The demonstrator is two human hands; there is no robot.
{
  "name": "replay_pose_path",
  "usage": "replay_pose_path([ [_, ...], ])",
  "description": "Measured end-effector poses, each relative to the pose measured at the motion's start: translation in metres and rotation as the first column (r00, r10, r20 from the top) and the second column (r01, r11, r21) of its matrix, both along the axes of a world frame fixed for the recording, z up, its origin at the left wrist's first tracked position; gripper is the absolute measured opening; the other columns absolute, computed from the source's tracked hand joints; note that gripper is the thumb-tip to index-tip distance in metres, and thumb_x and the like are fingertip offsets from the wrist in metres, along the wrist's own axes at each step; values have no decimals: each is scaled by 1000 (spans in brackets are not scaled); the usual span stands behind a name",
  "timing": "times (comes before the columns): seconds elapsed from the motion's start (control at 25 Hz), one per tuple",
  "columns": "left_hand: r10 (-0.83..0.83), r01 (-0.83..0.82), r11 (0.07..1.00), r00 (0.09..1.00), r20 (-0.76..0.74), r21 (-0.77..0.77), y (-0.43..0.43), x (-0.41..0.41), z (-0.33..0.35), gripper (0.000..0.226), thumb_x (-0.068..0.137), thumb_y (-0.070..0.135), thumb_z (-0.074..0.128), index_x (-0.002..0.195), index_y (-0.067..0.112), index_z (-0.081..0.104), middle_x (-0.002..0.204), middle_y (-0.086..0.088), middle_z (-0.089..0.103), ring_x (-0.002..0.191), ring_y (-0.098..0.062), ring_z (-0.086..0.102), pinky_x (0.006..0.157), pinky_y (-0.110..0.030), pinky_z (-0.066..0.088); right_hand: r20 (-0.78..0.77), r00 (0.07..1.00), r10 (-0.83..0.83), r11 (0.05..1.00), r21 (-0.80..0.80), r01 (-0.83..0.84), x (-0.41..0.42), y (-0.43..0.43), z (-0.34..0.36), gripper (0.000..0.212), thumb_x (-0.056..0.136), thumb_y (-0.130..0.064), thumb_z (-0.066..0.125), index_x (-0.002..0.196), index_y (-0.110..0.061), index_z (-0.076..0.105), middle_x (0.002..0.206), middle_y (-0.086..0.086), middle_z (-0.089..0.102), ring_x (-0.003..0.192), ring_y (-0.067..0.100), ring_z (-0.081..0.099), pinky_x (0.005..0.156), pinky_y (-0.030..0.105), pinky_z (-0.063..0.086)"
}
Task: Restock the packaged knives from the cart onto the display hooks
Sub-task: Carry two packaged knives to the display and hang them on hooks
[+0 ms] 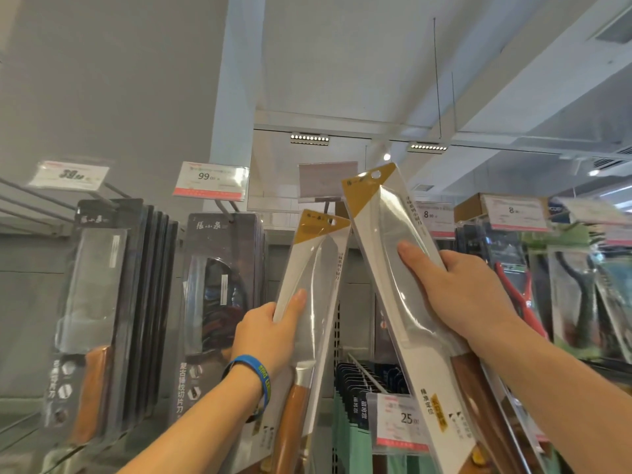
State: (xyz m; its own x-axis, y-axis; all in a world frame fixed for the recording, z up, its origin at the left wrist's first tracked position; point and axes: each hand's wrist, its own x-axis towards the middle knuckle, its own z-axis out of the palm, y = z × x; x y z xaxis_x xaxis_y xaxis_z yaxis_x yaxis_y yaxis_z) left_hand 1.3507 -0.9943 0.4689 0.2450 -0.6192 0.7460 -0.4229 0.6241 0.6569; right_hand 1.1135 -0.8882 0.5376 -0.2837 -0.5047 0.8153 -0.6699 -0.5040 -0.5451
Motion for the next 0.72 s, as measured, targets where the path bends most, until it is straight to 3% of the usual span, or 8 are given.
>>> replay_pose_path([
  [0.12,-6,6,1000,1000,4,16,-1,0,1,64,81,77,50,55,19,42,43,10,42,46,-11,42,50,-27,38,12,1000,11,1000,-1,-11,2,2,-3,66,75,-87,46,74,-26,71,61,-20,69,55,3,66,52,25,45],
  [0.24,14,-16,1000,997,69,23,0,-5,4,67,82,77,47,59,14,52,53,5,55,52,-16,54,53,-29,45,23,1000,18,1000,6,-18,4,3,-6,67,72,-88,45,76,-26,72,61,-14,70,61,6,67,54,26,45],
  [0.32,34,-36,999,995,89,26,0,-6,5,66,82,79,45,61,17,56,55,5,57,54,-14,56,51,-27,45,16,999,28,999,23,-28,8,3,-6,67,72,-87,45,76,-26,71,61,-22,69,55,3,66,53,25,45],
  [0.44,11,-12,1000,999,50,29,-2,-2,2,72,84,76,47,70,8,64,63,-5,65,63,-22,64,61,-37,55,17,999,34,998,43,-34,9,0,-7,63,75,-85,47,77,-27,71,61,-27,67,54,-1,65,52,25,44],
  [0.56,9,-10,999,1000,14,33,1,1,3,69,83,76,47,61,10,55,57,-1,59,56,-20,58,60,-34,52,18,999,31,998,47,-32,9,-1,-9,64,74,-86,46,79,-27,70,61,-21,69,54,2,66,51,23,43],
  [0.72,63,-69,997,986,153,35,5,-4,7,63,85,75,46,61,17,56,57,2,57,55,-17,56,52,-28,45,23,999,37,999,29,-38,9,1,-11,67,70,-87,44,79,-27,71,68,-10,72,66,11,70,57,28,48],
])
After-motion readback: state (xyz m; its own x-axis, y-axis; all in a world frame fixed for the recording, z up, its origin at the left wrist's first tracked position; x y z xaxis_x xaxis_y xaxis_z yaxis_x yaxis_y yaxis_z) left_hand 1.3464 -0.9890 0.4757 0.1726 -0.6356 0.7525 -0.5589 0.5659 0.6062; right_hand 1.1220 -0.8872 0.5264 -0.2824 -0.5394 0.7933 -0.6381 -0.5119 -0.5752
